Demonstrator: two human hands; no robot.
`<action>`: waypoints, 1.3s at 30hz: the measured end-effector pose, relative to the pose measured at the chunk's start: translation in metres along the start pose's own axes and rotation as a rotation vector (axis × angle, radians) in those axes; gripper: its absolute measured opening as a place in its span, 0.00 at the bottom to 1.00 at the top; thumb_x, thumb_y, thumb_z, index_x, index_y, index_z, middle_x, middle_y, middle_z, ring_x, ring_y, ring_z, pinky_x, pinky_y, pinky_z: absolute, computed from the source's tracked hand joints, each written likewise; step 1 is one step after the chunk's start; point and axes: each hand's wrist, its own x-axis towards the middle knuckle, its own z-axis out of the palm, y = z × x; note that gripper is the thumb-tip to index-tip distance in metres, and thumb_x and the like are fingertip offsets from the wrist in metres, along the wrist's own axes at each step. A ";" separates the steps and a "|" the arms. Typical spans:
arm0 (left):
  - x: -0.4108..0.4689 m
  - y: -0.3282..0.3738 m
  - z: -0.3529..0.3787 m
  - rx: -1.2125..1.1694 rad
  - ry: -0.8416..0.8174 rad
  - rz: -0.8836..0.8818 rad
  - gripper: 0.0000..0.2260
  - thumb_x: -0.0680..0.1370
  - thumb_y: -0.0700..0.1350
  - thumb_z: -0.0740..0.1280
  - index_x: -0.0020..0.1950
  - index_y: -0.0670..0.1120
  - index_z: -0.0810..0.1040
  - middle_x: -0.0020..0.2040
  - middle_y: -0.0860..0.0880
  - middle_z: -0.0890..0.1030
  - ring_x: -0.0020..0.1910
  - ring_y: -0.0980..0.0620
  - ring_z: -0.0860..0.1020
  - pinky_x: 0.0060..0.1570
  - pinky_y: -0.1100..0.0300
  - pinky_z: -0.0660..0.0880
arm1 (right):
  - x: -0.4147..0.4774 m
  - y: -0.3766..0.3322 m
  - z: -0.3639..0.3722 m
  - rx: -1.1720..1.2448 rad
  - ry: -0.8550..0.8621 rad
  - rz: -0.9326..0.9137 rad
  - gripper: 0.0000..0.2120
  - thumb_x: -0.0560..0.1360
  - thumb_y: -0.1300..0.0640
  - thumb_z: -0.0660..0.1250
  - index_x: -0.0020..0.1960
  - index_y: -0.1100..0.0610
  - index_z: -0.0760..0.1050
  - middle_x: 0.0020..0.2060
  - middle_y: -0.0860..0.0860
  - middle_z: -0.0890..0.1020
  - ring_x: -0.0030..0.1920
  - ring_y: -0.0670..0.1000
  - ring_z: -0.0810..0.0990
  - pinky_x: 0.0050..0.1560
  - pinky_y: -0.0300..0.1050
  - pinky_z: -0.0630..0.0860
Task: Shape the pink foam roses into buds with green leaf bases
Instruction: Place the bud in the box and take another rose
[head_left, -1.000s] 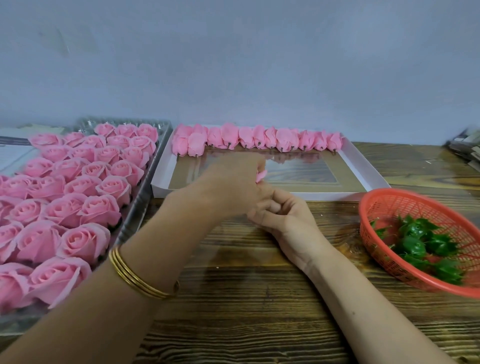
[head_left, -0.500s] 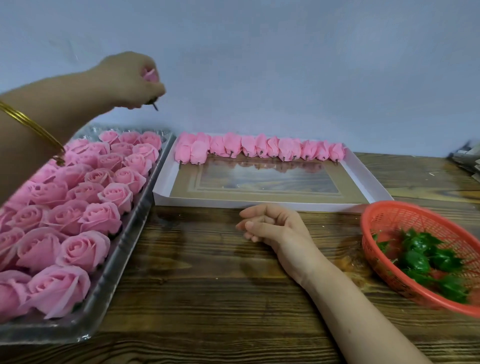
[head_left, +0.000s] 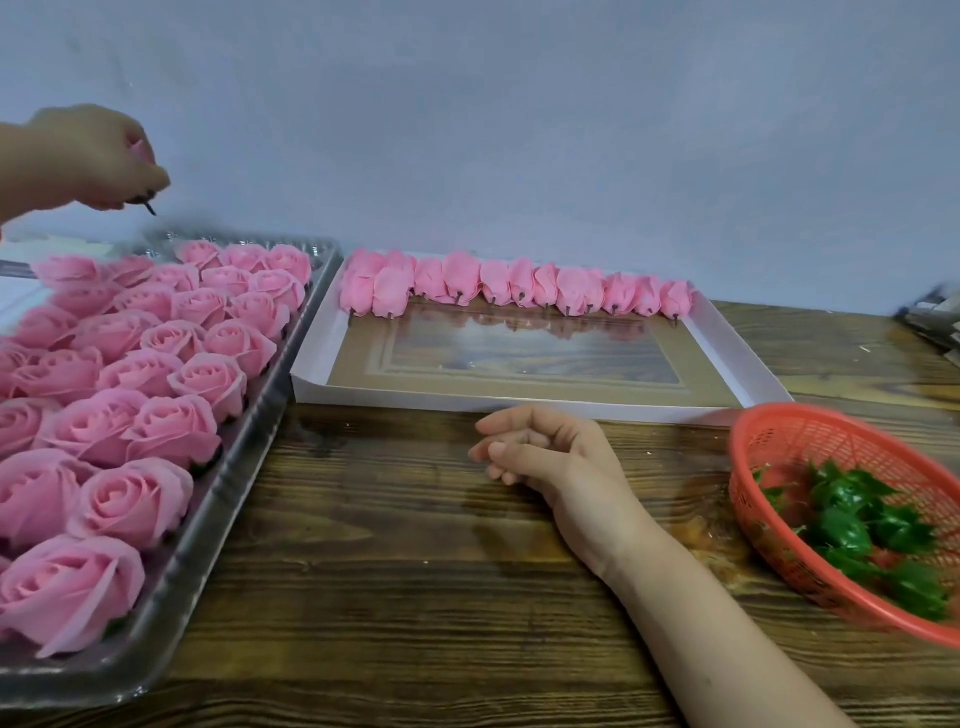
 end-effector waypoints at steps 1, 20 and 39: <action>0.002 -0.004 0.001 -0.002 -0.013 -0.004 0.04 0.77 0.38 0.67 0.43 0.39 0.75 0.40 0.38 0.78 0.30 0.45 0.76 0.38 0.59 0.75 | 0.000 0.000 0.000 0.005 -0.003 0.001 0.08 0.71 0.68 0.70 0.48 0.62 0.81 0.39 0.60 0.84 0.37 0.47 0.81 0.43 0.38 0.77; 0.013 -0.021 0.033 0.065 -0.247 -0.054 0.02 0.76 0.32 0.69 0.45 0.37 0.77 0.37 0.40 0.77 0.31 0.46 0.75 0.19 0.61 0.74 | 0.003 0.001 0.003 0.016 0.031 -0.001 0.08 0.66 0.67 0.68 0.45 0.62 0.81 0.35 0.56 0.84 0.33 0.47 0.77 0.37 0.36 0.74; 0.028 -0.040 0.060 0.246 -0.288 0.119 0.03 0.75 0.32 0.67 0.44 0.39 0.80 0.43 0.34 0.81 0.47 0.32 0.80 0.52 0.47 0.75 | 0.003 0.000 0.003 0.019 0.042 -0.003 0.12 0.72 0.75 0.63 0.45 0.63 0.81 0.35 0.56 0.83 0.34 0.48 0.76 0.39 0.39 0.72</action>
